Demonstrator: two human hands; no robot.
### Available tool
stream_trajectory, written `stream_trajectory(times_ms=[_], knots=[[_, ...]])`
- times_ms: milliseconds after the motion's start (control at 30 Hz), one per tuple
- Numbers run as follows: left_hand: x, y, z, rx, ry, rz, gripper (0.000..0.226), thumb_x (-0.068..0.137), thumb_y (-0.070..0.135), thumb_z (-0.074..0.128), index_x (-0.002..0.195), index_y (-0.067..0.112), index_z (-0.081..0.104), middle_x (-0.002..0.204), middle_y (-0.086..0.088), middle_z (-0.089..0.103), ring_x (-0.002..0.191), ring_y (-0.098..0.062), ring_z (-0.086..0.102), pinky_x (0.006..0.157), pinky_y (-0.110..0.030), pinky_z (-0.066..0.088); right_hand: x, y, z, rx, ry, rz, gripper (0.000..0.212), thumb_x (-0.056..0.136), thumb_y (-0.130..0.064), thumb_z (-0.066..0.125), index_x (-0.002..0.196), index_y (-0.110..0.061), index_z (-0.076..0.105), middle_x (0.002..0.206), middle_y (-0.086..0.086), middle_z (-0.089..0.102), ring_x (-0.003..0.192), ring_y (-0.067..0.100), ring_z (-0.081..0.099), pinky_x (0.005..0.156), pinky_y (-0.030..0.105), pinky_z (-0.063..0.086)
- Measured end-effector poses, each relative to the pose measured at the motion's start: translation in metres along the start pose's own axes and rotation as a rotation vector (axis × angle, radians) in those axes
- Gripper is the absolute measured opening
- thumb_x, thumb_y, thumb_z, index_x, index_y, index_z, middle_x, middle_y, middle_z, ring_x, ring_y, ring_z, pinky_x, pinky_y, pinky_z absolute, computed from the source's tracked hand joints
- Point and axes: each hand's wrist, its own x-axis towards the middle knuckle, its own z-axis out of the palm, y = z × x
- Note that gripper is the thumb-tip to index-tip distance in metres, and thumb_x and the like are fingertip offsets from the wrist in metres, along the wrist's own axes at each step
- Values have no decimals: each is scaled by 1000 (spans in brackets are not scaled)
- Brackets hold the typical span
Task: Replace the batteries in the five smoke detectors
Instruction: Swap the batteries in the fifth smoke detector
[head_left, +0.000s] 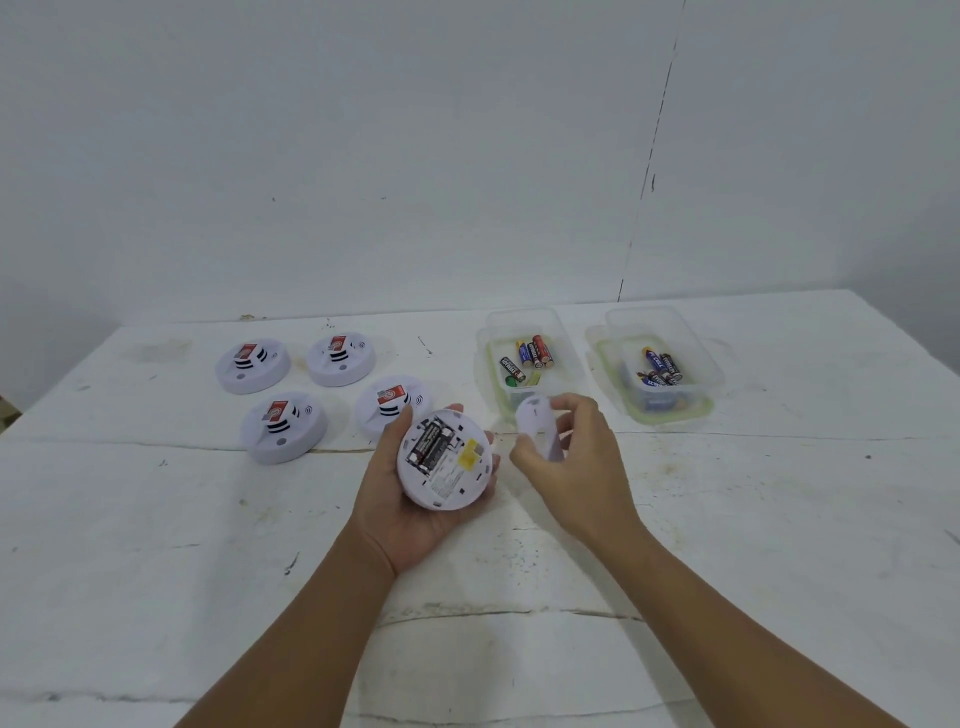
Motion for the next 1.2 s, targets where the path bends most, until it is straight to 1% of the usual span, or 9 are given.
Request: stream_trajectory(times_ms=[100,233,367,467,600,800,933,1100,1200], knots=[[0,1,-1,-21,-30,6,47,95,53,60,123,16,69,126,-21,65,105,-41,66,104,-52,45,-4,11,-4,-264,-60,27,60,77,-58,66,127,-29,50,112,-8,55,108,20,53,91,41,51],[-1,0,0,-6,-43,-1,49,94,55,61,126,18,68,129,-21,63,112,-39,60,101,-52,48,-10,19,1,-573,-140,-15,62,87,-57,63,140,-27,50,124,-1,49,115,24,45,93,38,43],[-2,-1,2,11,-38,-16,50,96,57,58,126,18,69,127,-19,66,113,-38,61,103,-53,46,-13,9,4,-360,-97,-122,52,91,-55,61,136,-30,56,122,-7,48,115,18,42,94,35,39],[-4,-3,6,36,-25,-25,50,97,57,55,127,19,69,128,-17,67,111,-35,66,104,-54,47,-14,-12,12,-190,-87,-245,40,91,-50,65,125,-30,62,108,-15,57,100,8,51,87,30,46],[-8,-4,10,31,-36,-66,53,98,57,53,126,14,66,121,-15,70,107,-32,71,85,-48,60,-14,-34,28,-139,-165,-310,34,90,-43,77,120,-30,66,100,-14,63,88,4,59,77,22,49],[-8,-2,12,36,-36,-61,49,100,54,53,134,20,59,121,-11,68,108,-30,71,86,-46,59,-11,-34,39,-132,-138,-244,40,82,-48,84,113,-27,68,101,-11,63,93,2,60,82,25,52],[-4,-2,9,23,-53,-86,48,100,55,53,128,17,64,117,-11,70,107,-28,70,86,-45,59,-11,-35,39,-133,-149,-217,37,81,-47,85,109,-27,69,98,-11,63,88,1,60,81,23,52],[-2,-2,7,12,-57,-122,50,99,55,54,124,14,68,115,-13,71,102,-28,71,83,-44,60,-8,-37,42,-51,-195,-132,32,82,-39,84,102,-28,61,98,-10,59,80,4,57,73,22,49],[-1,-3,6,20,-57,-127,50,98,56,55,122,14,70,114,-12,72,101,-27,72,83,-42,60,-10,-35,45,-48,-212,-144,32,85,-37,81,103,-27,56,99,-9,55,82,4,54,74,26,49]])
